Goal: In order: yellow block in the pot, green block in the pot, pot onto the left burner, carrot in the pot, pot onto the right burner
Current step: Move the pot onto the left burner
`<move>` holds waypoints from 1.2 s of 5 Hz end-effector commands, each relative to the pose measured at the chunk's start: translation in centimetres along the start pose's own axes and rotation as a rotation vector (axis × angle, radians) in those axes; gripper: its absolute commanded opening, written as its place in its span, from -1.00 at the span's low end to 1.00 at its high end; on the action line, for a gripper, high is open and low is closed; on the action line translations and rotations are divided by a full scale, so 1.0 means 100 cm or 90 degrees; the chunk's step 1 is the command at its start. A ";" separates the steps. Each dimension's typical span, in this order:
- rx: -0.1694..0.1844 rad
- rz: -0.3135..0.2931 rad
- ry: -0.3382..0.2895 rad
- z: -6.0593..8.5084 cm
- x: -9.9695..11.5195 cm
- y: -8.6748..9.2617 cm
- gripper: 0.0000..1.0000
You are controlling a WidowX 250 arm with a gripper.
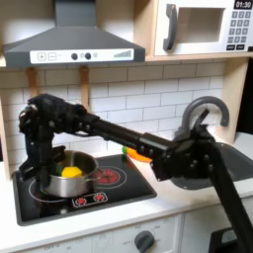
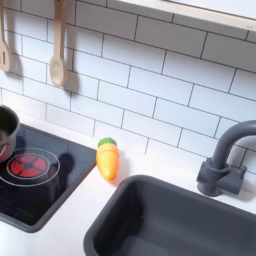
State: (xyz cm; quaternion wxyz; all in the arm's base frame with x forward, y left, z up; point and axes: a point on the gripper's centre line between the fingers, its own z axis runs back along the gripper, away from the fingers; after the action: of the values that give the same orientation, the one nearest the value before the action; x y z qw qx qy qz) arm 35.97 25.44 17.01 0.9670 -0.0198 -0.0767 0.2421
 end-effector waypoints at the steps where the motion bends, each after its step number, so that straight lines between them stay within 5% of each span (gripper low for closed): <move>1: 0.001 -0.013 0.010 -0.003 -0.007 -0.005 -1.00; 2: -0.004 -0.018 0.019 -0.011 -0.008 -0.003 1.00; 4: -0.007 -0.026 0.015 -0.001 -0.012 -0.003 1.00; 6: -0.014 -0.061 -0.043 0.033 -0.013 -0.014 1.00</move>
State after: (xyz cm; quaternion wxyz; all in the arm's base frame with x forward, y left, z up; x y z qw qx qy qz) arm 34.66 23.67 20.45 0.9731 -0.0177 -0.1159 0.1982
